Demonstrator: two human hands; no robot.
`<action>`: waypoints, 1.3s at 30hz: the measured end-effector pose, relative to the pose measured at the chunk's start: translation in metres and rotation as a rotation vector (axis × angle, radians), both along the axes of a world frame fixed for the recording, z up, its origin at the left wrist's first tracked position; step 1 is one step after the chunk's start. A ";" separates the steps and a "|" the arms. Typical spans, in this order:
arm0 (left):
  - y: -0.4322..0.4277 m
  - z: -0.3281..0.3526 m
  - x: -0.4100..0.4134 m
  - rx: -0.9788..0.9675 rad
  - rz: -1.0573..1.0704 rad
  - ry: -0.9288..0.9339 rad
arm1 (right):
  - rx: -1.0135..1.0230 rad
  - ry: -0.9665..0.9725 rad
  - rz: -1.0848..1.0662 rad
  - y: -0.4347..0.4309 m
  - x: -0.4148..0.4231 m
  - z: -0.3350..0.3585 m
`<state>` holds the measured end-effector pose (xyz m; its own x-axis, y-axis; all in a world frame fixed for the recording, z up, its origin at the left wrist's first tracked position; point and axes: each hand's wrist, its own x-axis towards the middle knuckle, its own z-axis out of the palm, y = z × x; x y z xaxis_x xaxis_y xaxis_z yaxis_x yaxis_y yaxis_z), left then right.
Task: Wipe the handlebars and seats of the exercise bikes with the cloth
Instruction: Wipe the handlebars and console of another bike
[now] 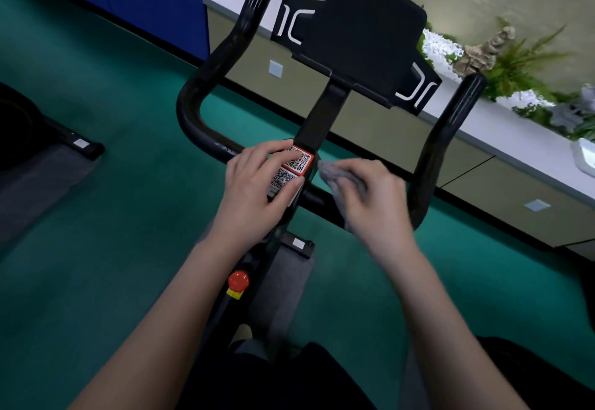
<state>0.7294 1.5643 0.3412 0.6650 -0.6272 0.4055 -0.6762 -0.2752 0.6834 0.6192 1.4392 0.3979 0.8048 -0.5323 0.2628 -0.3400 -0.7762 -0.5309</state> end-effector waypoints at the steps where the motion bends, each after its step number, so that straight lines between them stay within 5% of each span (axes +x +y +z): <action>1: 0.000 0.000 0.000 0.001 -0.003 -0.005 | -0.019 -0.054 -0.001 0.013 0.003 -0.008; 9: 0.001 -0.003 -0.001 -0.011 -0.005 -0.009 | -0.223 -0.296 -0.167 0.034 -0.032 -0.048; 14: 0.000 -0.003 -0.001 -0.002 0.003 -0.015 | -0.126 -0.490 -0.293 0.054 -0.017 -0.056; 27: 0.002 -0.003 -0.002 0.040 -0.004 -0.025 | -0.095 -0.584 -0.272 0.063 -0.038 -0.079; 30: 0.001 -0.003 -0.003 0.036 0.002 -0.016 | 0.153 -0.577 -0.298 0.084 -0.049 -0.087; 34: 0.001 -0.003 -0.004 0.047 -0.001 -0.020 | 0.845 -0.477 -0.587 0.097 -0.036 -0.096; 39: 0.001 -0.005 -0.002 0.050 0.001 -0.040 | 1.345 -0.750 -0.699 0.081 0.011 -0.082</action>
